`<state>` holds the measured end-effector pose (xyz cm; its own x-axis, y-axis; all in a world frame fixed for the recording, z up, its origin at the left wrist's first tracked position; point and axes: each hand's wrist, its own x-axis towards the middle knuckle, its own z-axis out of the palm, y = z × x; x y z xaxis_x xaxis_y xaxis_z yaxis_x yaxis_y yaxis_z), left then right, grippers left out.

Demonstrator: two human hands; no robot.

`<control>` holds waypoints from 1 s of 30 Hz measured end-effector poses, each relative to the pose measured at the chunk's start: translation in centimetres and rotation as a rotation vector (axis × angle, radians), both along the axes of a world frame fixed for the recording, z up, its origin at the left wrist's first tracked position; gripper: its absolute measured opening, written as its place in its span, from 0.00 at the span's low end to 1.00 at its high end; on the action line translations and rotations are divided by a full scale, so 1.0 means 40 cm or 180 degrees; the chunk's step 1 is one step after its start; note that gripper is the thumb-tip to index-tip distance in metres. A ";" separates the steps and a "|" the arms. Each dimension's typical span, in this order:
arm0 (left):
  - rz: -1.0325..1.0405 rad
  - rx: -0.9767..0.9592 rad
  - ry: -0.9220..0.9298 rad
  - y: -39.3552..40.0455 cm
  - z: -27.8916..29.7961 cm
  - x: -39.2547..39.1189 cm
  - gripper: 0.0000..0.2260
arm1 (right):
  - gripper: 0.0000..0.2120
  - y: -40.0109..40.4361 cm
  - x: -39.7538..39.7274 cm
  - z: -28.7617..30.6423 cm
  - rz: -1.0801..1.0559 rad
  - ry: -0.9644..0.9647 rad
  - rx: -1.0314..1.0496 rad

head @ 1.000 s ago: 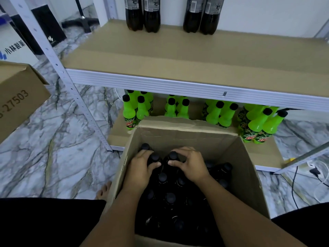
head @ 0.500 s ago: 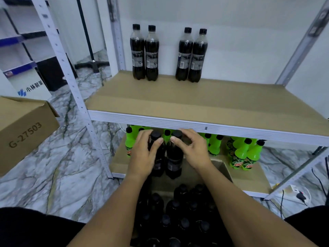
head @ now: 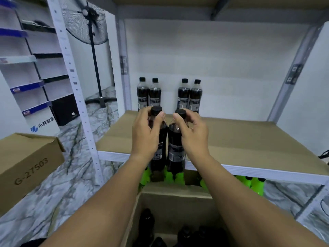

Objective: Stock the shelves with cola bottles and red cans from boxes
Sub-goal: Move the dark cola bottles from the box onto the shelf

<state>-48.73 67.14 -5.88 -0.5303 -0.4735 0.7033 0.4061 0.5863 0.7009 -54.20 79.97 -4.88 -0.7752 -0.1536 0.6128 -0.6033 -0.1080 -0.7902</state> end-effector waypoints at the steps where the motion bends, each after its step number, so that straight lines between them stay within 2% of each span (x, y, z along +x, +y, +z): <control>1: 0.0024 0.0027 0.0049 -0.005 0.013 -0.013 0.10 | 0.05 -0.011 -0.011 0.014 -0.0067 0.0048 0.0010; 3: 0.0068 0.0072 0.0082 -0.016 0.029 -0.042 0.11 | 0.02 -0.031 -0.040 0.033 -0.0138 0.0104 0.0076; 5: 0.0062 0.0095 0.0061 -0.028 0.033 -0.073 0.11 | 0.06 -0.048 -0.071 0.037 -0.0204 0.0126 0.0160; 8: 0.0131 0.0094 0.0075 -0.043 0.031 -0.121 0.10 | 0.06 -0.067 -0.112 0.037 -0.0289 0.0121 0.0189; 19: 0.0259 0.0164 0.0178 -0.084 0.003 -0.310 0.18 | 0.11 -0.152 -0.290 0.020 -0.0728 0.0263 0.0203; 22: 0.0255 0.0238 0.0162 -0.099 -0.002 -0.372 0.13 | 0.16 -0.186 -0.343 0.002 -0.0836 0.0245 0.0237; 24: 0.0256 0.0251 0.0195 -0.109 -0.005 -0.410 0.08 | 0.16 -0.206 -0.381 -0.005 -0.0914 0.0268 0.0285; 30: 0.0427 0.0211 0.0199 -0.155 -0.015 -0.534 0.23 | 0.18 -0.266 -0.489 -0.014 -0.1205 0.0404 0.0412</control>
